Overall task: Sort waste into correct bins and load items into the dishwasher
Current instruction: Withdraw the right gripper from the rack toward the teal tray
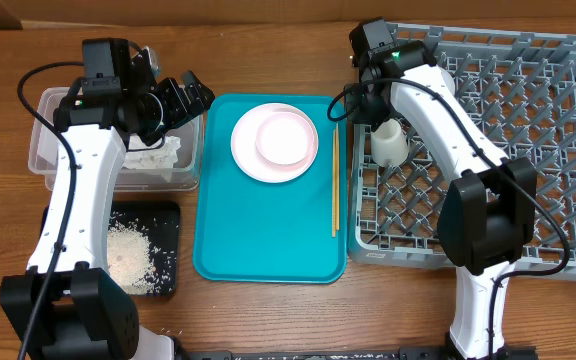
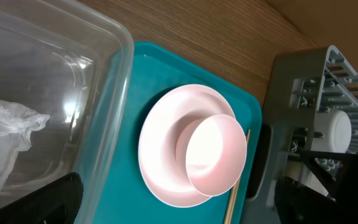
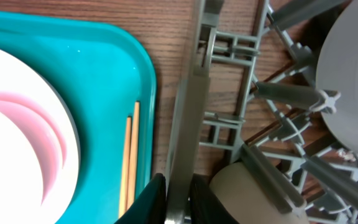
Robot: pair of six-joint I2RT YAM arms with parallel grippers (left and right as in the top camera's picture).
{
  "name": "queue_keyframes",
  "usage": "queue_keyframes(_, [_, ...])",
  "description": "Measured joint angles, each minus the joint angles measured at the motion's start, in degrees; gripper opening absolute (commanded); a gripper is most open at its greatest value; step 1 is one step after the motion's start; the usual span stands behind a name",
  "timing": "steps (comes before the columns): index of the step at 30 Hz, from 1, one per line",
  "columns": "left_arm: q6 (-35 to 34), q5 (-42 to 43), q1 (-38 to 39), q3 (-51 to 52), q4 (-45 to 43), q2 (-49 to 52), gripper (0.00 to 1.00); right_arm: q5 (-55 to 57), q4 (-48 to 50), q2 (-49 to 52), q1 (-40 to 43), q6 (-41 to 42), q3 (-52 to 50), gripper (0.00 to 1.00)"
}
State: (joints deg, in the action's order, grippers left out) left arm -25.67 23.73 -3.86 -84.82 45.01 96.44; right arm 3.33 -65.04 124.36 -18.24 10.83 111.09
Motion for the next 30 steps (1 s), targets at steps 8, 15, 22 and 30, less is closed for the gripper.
queue_keyframes(8, [0.0, 0.0, 0.0, 0.0, 0.0, 0.0, 1.00, -1.6, -1.7, 0.0, 0.1, 1.7, 0.0, 0.13])
queue_keyframes(15, [0.0, 0.0, 0.0, 0.0, 0.0, 0.0, 1.00, -3.0, -2.5, 0.0, 0.1, 3.7, 0.0, 0.11])
queue_keyframes(22, [0.0, 0.0, 0.0, 0.0, 0.0, 0.0, 1.00, -3.4, -2.5, 0.0, 0.2, 5.9, 0.1, 0.11])
queue_keyframes(30, [0.0, 0.0, 0.0, 0.0, 0.0, 0.0, 1.00, -2.0, -2.8, 0.0, -0.6, 6.5, 0.1, 0.11])
